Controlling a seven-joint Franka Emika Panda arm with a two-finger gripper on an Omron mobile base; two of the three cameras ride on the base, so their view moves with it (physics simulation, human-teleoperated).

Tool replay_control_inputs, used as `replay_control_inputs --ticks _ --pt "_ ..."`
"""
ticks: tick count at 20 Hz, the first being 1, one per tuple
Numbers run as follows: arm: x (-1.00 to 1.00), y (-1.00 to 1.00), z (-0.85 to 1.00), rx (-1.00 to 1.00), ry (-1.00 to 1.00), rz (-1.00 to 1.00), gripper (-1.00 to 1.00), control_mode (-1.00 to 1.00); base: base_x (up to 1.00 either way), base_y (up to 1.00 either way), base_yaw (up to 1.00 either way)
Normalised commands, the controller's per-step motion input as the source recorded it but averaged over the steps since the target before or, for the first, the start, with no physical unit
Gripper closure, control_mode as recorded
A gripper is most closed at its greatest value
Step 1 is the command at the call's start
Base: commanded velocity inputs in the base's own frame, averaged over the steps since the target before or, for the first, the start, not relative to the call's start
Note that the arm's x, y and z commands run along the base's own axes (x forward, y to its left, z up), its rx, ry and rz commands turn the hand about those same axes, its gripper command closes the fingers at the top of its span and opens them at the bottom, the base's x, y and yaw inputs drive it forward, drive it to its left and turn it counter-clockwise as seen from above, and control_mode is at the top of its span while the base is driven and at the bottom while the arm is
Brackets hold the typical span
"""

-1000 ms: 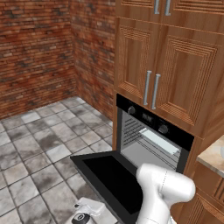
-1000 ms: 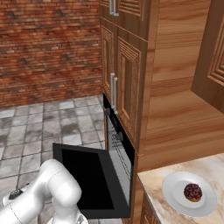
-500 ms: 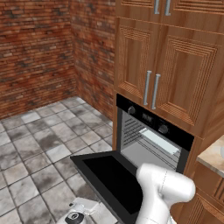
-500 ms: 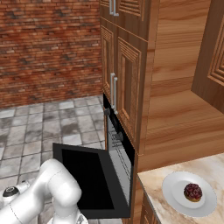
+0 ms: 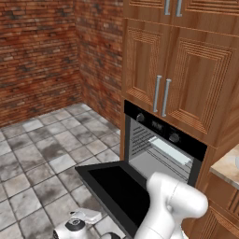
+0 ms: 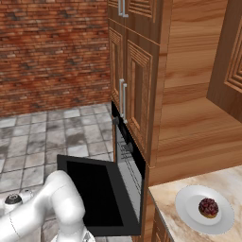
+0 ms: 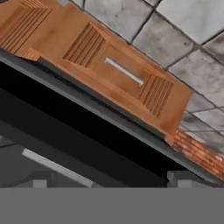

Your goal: Take the baked cake out of the oven and place it on the plate for cooling. Then close the oven door.

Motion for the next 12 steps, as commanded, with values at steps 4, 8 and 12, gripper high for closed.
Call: replay_control_inputs --ticks 4,8,12 --pt "0.12 0.69 -0.68 -0.09 0.00 -0.14 -1.00 -1.00 0.00 0.00 0.00" --pt "0.10 0.21 -0.48 0.00 0.00 -0.13 -1.00 -1.00 0.00 0.00 0.00" --pt "0.22 0.00 -0.36 0.00 -0.06 -0.13 -1.00 -1.00 0.00 0.00 0.00"
